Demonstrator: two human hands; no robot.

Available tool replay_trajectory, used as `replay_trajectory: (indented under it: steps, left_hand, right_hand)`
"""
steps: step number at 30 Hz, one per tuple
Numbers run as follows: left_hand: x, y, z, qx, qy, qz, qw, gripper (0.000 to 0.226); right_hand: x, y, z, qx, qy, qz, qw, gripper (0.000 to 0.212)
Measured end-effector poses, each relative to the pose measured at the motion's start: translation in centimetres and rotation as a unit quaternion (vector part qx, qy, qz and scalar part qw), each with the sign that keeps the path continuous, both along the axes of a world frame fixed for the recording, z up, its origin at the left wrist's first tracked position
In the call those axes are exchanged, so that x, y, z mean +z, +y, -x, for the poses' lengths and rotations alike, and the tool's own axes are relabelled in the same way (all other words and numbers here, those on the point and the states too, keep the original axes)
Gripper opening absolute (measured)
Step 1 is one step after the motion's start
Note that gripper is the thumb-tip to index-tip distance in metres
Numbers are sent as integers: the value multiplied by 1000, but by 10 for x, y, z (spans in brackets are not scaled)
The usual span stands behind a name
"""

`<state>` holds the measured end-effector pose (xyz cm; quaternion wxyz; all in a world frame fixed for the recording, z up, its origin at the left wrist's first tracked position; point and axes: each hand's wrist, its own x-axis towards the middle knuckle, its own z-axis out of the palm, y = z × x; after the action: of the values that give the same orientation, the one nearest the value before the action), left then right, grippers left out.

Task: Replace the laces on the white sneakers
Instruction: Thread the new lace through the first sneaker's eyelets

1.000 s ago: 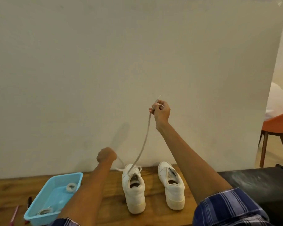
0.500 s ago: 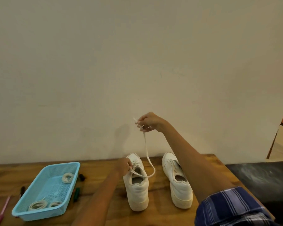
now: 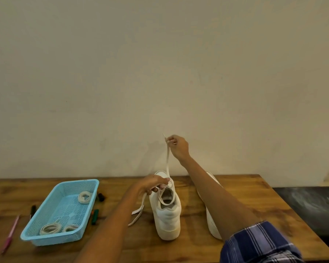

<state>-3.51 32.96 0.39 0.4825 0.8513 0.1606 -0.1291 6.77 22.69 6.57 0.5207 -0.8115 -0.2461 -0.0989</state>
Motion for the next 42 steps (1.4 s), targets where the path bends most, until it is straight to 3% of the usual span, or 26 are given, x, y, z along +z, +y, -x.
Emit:
replay_trajectory:
  steps: [2, 4, 8, 10, 12, 15, 18, 19, 21, 22, 27, 34, 38, 42]
  left_hand:
    - [-1, 5, 3, -45, 11, -10, 999, 33]
    - [-4, 10, 7, -70, 7, -35, 997, 41]
    - [-7, 11, 10, -83, 1, -22, 996, 53]
    - [-6, 9, 12, -87, 3, -15, 996, 56]
    - [-4, 7, 14, -89, 3, -9, 996, 55]
    - [-1, 5, 14, -90, -2, -13, 996, 53]
    - [1, 4, 14, -85, -12, -20, 996, 47]
    - [1, 3, 14, -79, -15, -18, 997, 43]
    - [1, 3, 14, -61, -21, -22, 998, 36]
    - [1, 3, 14, -54, -25, -37, 998, 35]
    - [-2, 4, 13, -22, -71, -80, 994, 25]
    - [-1, -3, 8, 7, -117, -143, 983, 22]
    - [-7, -16, 3, 97, -154, -190, 965, 20]
    - [-31, -40, 2, 211, -236, -86, 945, 22]
  right_hand:
    - [-4, -4, 1, 14, 23, 88, 996, 24]
    - [-8, -7, 4, 37, 112, 194, 974, 35]
    - [-9, -17, 20, 77, 332, 385, 858, 39]
    - [-10, -22, 28, 101, 356, 483, 794, 35]
    - [-13, -26, 34, 122, 344, 517, 774, 20]
    - [-14, -31, 34, 108, 325, 451, 824, 17]
    - [-8, -29, 28, 25, 250, 245, 937, 20]
    - [-4, -27, 27, 13, 244, 157, 957, 19]
    - [1, -23, 26, 27, 257, 37, 965, 15]
    - [1, -21, 27, 41, 260, 26, 965, 14]
    - [-25, -20, 36, 64, 225, 201, 951, 30]
    - [-33, -26, 56, 147, 116, 283, 941, 39]
    - [-52, -26, 71, 95, 70, 271, 955, 27]
    - [-79, -27, 83, 5, 6, 220, 975, 25]
